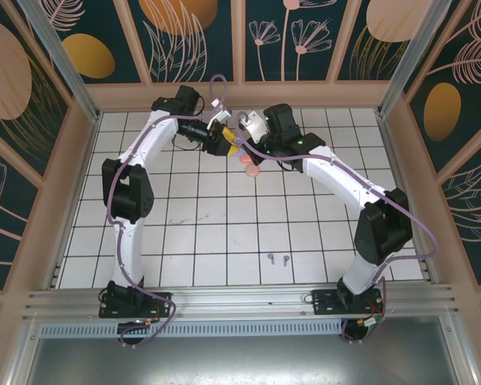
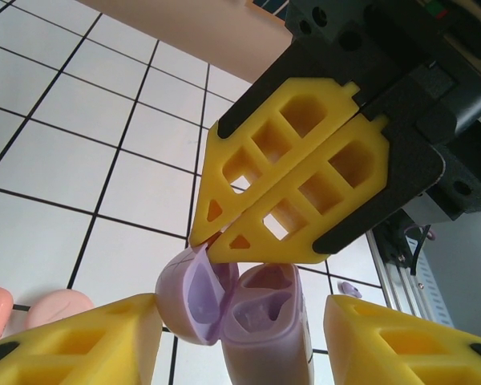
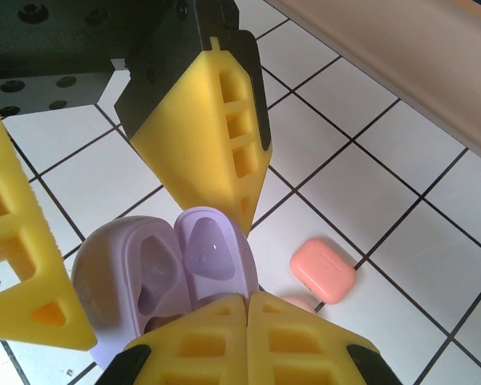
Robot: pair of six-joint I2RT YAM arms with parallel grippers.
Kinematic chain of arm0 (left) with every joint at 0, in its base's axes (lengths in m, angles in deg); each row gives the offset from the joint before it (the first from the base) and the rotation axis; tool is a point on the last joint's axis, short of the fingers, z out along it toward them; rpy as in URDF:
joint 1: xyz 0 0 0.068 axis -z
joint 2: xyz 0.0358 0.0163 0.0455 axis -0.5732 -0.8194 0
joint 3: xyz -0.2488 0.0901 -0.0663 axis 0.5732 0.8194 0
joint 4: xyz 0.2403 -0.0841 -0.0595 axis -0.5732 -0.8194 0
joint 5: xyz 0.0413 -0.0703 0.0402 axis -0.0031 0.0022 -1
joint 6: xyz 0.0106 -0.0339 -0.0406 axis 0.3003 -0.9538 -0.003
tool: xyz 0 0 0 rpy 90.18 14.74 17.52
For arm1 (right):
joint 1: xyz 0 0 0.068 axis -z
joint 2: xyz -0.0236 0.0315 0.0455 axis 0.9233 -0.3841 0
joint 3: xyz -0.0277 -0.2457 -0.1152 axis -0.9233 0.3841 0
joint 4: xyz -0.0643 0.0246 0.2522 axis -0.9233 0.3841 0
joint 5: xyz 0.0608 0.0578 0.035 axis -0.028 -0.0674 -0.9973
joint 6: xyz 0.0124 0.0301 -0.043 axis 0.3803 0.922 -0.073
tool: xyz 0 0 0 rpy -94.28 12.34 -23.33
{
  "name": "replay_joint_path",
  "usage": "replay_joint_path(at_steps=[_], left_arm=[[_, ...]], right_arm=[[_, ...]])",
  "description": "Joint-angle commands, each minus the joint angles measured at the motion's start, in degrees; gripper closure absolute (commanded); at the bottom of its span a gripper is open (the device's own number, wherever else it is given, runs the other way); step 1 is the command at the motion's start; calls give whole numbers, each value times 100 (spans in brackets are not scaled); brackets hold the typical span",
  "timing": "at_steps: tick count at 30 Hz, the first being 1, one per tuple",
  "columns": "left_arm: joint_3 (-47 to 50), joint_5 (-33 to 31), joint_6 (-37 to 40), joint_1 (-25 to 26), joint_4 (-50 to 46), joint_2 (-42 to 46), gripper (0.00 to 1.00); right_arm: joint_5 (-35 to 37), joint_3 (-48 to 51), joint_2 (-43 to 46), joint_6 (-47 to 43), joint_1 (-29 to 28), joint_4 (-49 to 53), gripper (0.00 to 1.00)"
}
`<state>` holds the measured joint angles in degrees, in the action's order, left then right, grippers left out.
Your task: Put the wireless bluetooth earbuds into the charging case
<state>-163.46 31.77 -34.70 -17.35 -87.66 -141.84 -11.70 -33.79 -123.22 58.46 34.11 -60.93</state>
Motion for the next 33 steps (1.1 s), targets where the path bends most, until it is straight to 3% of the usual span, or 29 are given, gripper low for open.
replay_joint_path(at_steps=[1,17,21,28,33], left_arm=[[55,319,232,-18,-181,-77,45],[82,397,380,-14,-329,-130,56],[82,420,457,-17,-408,-147,66],[134,525,630,-14,-517,-154,100],[170,678,683,-15,-479,-155,100]], right_arm=[[-24,-103,-47,31,30,-87,100],[17,-313,-215,66,-19,-76,100],[53,-342,-256,89,-34,-113,100],[116,-391,-250,176,-37,-188,100],[108,-457,-205,292,-34,-219,100]])
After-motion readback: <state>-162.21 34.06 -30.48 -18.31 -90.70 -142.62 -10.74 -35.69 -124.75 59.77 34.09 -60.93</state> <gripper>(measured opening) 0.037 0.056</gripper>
